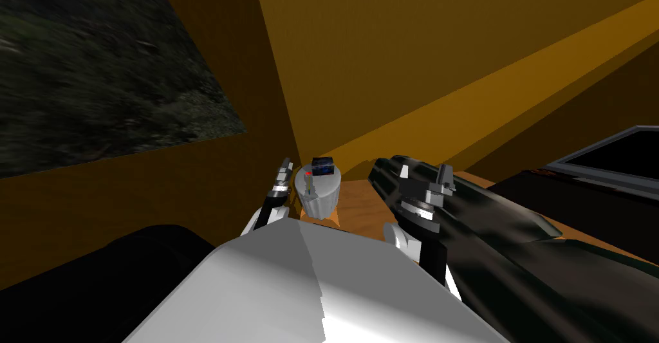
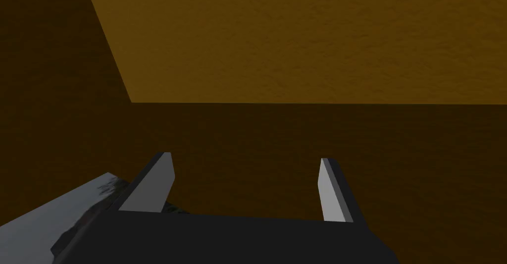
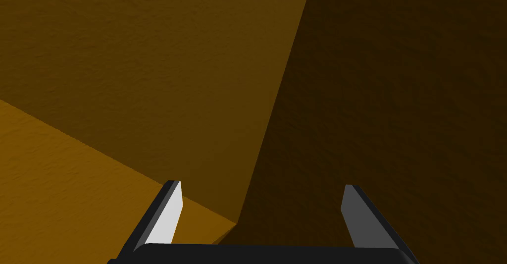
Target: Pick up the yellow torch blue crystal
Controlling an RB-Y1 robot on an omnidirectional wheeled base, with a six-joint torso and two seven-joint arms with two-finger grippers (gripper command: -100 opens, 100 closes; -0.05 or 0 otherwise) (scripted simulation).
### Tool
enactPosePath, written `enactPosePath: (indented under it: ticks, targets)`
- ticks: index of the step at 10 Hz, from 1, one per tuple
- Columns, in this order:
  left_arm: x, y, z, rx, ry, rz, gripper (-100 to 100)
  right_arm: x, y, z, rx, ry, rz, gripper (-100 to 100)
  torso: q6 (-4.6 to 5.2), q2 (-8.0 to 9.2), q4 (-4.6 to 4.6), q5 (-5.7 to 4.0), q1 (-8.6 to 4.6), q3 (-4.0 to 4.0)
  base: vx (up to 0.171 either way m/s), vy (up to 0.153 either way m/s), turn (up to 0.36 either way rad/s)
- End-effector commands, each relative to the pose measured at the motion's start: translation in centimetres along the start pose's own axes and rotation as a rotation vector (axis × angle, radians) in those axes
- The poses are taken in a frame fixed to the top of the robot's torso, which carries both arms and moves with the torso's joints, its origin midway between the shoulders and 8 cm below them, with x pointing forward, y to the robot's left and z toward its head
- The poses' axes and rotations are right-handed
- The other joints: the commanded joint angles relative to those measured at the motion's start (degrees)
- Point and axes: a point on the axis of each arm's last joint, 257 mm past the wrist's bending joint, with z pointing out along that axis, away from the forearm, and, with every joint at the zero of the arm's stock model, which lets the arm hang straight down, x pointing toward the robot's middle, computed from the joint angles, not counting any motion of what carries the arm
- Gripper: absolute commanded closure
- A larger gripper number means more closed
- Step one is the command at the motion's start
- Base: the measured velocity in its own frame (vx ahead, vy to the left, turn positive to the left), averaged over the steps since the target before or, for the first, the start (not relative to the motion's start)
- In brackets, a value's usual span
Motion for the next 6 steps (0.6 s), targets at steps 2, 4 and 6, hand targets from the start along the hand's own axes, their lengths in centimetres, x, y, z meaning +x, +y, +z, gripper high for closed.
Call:
enactPosePath:
  ticks: [2,4,6]
  targets:
    - [1.6,1.1,-0.4,-0.012,0.073,-0.047,-100,0.0,0.0,0.0,0.000,0.000,0.000,0,0.00,0.16,0.03,-0.01,-0.04,0.08,-0.079,-0.033,-0.019]
    - [3.1,2.2,-1.1,-0.032,0.137,-0.101,-100,0.0,0.0,0.0,0.000,0.000,0.000,0,0.01,0.44,0.09,-0.04,-0.21,0.25,-0.127,-0.061,-0.032]
    - [4.0,3.0,-1.5,-0.047,0.178,-0.131,-100,0.0,0.0,0.0,0.000,0.000,0.000,0,0.01,0.48,0.11,-0.05,-0.24,0.28,-0.106,-0.054,-0.032]
